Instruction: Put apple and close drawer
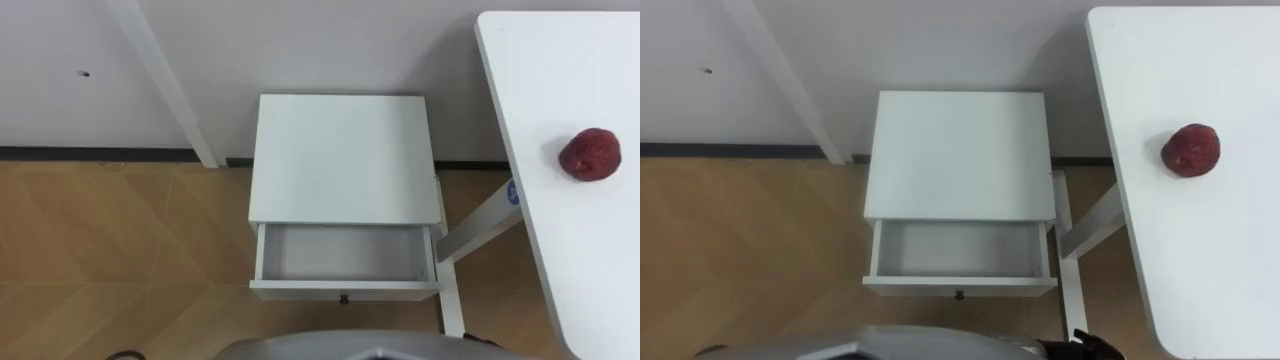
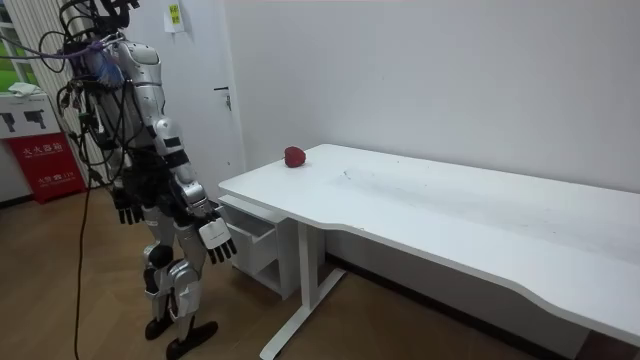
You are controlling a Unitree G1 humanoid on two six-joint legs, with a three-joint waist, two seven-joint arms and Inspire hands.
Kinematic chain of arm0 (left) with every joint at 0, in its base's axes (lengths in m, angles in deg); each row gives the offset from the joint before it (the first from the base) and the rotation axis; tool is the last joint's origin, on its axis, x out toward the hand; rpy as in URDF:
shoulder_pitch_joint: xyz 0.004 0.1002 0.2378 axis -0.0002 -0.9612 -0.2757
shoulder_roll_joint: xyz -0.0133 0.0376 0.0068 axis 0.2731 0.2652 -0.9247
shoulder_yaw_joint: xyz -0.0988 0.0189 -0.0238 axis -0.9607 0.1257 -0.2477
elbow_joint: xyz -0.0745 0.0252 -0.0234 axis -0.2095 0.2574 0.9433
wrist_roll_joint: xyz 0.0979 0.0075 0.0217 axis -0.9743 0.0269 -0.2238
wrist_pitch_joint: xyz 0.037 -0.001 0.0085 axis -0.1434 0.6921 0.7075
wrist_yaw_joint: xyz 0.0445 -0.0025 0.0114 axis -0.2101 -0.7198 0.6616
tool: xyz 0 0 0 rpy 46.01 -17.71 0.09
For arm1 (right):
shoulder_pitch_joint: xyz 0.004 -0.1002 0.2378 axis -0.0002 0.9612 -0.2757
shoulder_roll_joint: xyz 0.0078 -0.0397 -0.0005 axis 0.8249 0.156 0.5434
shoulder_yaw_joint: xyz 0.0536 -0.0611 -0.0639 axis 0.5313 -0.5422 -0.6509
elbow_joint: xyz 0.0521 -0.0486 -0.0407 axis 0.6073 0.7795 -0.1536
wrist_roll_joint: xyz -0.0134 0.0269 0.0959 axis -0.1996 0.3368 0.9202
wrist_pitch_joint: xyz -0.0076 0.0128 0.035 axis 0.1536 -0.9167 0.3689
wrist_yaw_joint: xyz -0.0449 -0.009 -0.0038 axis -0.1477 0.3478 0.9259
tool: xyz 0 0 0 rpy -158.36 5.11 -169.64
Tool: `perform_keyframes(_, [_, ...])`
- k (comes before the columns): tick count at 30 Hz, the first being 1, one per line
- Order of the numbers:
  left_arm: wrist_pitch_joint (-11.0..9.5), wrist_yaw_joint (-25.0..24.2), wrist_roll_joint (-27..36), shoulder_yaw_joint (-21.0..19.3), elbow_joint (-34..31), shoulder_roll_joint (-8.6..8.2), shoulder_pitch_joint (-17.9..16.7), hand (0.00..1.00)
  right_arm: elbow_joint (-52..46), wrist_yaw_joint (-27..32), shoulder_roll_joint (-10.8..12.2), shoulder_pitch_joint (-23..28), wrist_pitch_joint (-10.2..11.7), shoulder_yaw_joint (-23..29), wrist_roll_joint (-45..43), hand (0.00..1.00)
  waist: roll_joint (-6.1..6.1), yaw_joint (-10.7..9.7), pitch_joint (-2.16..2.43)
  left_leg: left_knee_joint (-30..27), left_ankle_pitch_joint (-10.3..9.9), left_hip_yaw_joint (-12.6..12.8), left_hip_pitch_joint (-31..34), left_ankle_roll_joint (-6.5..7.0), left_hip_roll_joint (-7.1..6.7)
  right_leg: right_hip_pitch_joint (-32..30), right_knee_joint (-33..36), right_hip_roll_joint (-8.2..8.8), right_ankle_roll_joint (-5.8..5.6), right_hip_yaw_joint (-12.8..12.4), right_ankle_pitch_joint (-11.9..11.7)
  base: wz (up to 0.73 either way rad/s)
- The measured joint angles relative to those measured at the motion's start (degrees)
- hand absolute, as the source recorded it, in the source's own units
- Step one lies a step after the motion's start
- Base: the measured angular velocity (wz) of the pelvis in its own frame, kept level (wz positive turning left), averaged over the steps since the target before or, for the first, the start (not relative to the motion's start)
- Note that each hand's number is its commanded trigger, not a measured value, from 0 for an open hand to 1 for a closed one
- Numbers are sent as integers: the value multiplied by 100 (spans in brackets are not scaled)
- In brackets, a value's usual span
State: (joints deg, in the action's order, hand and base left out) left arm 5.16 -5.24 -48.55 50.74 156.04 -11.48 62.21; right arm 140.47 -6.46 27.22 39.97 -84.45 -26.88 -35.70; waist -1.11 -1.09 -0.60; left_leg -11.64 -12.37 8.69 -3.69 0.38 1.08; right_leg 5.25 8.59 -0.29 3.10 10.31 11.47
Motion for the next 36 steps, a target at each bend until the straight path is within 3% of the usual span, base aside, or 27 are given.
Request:
perform_keyframes(11, [0, 0, 0, -1, 122, -1, 21, 0, 19, 46, 4, 2, 17, 5, 11, 0, 9, -6, -3, 10, 0, 0, -1, 0, -1, -1, -8, -1, 0, -8, 0, 0])
perform_keyframes(20, [52, 46, 6, -10, 110, 0, 51, 0, 137, 194, 27, 40, -14, 11, 605, 0, -1, -19, -2, 36, 0, 65, -39, 0, 3, -14, 4, -8, 0, -96, 0, -4])
perform_keyframes(23, [55, 165, 15, -193, 60, -4, 50, 0, 125, 358, 56, 86, -33, 177, 948, 0, -3, -23, 1, 85, 0, 78, -84, 0, 4, -8, 7, -23, 0, -159, 0, -8])
perform_keyframes(29, [34, 477, 317, -715, 28, -24, -33, 0, 147, 570, 75, 231, -92, 1256, 2522, 0, -6, -206, 19, 116, 0, 75, -204, 0, -1, 87, 13, -33, -2, -220, -1, -4])
perform_keyframes(34, [-60, 745, 330, -1194, -96, -14, -90, 0, 60, 1091, 63, 251, -127, 2679, 3878, 0, -36, -497, 37, 118, 0, 100, -213, 0, 5, 107, 18, -40, -1, -233, 0, -2])
perform_keyframes(36, [-82, 791, 419, -1250, -97, -4, -88, 0, -25, 1290, 60, 254, -125, 2955, 4191, 0, -36, -540, 39, 122, 0, 160, -218, 0, 7, 106, 14, -40, -7, -252, 5, -2])
